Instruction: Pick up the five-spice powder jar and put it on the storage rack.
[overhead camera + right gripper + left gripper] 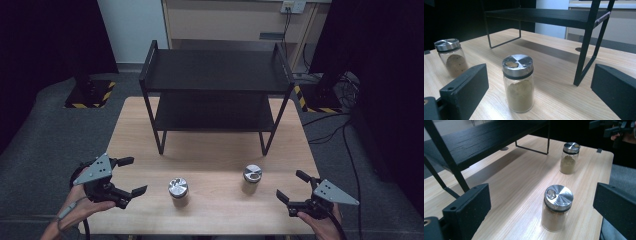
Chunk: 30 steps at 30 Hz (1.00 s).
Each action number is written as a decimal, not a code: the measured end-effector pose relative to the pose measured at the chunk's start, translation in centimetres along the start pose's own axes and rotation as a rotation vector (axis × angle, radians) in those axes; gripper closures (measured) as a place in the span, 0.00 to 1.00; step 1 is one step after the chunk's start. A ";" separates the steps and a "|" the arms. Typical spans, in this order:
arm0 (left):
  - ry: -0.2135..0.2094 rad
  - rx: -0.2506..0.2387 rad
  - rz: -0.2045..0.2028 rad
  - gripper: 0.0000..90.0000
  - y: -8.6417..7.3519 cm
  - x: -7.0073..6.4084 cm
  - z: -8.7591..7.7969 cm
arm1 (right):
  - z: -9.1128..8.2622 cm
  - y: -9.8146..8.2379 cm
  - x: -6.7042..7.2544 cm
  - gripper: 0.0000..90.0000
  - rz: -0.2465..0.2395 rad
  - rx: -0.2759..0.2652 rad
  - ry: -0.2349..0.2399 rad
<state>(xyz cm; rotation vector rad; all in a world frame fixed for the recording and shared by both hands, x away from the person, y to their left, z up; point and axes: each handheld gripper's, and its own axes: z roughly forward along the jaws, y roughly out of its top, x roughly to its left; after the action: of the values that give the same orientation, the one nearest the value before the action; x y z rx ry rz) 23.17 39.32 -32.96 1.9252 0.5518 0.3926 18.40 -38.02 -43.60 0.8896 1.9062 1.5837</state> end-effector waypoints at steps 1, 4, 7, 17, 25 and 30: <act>-0.005 0.004 0.003 0.00 0.3 0.1 0.1 | 0.0 0.0 0.0 0.02 0.000 -0.002 0.000; -0.012 0.022 0.016 0.00 1.1 0.3 0.3 | 0.0 0.0 0.0 0.02 0.001 -0.002 0.001; -0.018 0.034 0.025 0.00 1.7 0.4 0.7 | -0.1 0.0 -0.1 0.02 0.001 -0.004 0.002; -0.054 0.090 0.049 0.00 3.4 0.8 2.0 | -0.1 -0.1 -0.1 0.02 0.002 -0.006 0.000; -0.090 0.129 0.050 0.01 4.2 1.5 2.9 | -0.2 0.0 0.0 0.02 0.001 -0.009 -0.002; -0.118 0.146 0.053 0.01 4.1 1.8 3.9 | -0.3 0.0 0.0 0.02 -0.002 -0.010 -0.005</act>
<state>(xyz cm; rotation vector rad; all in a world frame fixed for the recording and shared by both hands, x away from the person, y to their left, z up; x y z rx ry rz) 27.46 35.88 -30.76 2.0921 0.4637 0.2765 18.18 -38.16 -43.59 0.8868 1.8937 1.5875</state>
